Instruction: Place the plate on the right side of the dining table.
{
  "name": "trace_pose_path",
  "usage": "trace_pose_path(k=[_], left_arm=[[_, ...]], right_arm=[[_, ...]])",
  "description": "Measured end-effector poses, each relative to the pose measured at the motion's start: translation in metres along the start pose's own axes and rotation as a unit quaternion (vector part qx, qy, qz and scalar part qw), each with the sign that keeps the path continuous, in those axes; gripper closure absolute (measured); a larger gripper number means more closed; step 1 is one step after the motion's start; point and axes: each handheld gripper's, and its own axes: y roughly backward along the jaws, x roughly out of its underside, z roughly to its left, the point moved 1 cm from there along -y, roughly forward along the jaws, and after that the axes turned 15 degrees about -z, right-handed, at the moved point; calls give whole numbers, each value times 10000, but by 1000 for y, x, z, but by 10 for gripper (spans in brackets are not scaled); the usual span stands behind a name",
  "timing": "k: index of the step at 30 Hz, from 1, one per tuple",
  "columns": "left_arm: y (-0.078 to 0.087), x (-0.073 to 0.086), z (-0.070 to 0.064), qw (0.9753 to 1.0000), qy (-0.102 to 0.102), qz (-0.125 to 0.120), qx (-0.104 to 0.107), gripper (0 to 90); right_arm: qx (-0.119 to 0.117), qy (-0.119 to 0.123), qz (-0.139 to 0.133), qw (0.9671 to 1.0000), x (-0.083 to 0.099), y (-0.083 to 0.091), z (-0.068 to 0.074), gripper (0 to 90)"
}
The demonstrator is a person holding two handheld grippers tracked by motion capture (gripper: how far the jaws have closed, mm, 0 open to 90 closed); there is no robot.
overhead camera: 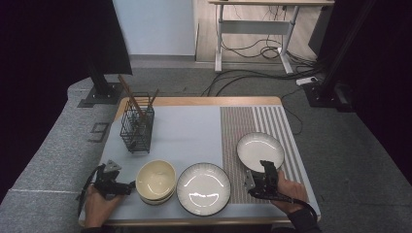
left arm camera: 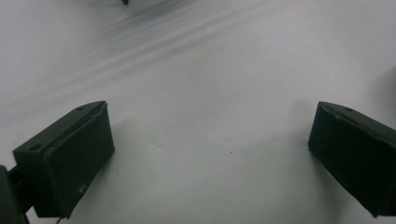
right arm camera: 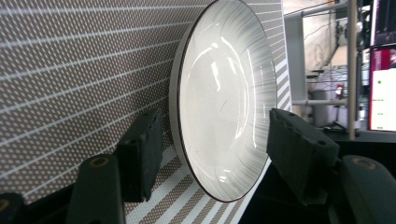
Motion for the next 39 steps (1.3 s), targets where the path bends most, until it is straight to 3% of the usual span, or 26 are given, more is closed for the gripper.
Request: trace_pose_path(k=[6, 10, 13, 17, 20, 22, 23, 24, 33, 35, 39], left_arm=[[0, 0, 0, 10000, 1, 1, 1, 0], [0, 0, 0, 10000, -1, 2, 1, 0], [0, 0, 0, 10000, 0, -1, 1, 0], [0, 0, 0, 10000, 0, 1, 2, 0], [0, 0, 0, 10000, 0, 1, 2, 0], [0, 0, 0, 10000, -1, 1, 2, 0], [0, 0, 0, 10000, 1, 0, 2, 0], [0, 0, 0, 10000, 1, 1, 2, 0], [0, 0, 0, 10000, 2, 1, 3, 0], [0, 0, 0, 10000, 1, 2, 3, 0], [0, 0, 0, 10000, 1, 1, 3, 0]], right_arm=[[3, -159, -116, 9998, 0, 7, -8, 301], [-64, -516, -214, 9984, 2, 12, -15, 248], [-154, -883, -283, 9956, 4, 16, -22, 220], [-227, -1435, -487, 9882, 7, 21, -31, 194], [-278, -1965, -654, 9779, 11, 26, -37, 178], [-283, -2354, -802, 9682, 14, 30, -42, 159], [-290, -2461, -840, 9652, 15, 31, -43, 150], [-267, -2658, -905, 9594, 17, 32, -45, 145], [-203, -3627, -1168, 9243, 34, 40, -47, 127], [-228, -3781, -1180, 9179, 37, 39, -45, 109], [-215, -4012, -1150, 9085, 45, 35, -37, 65]])
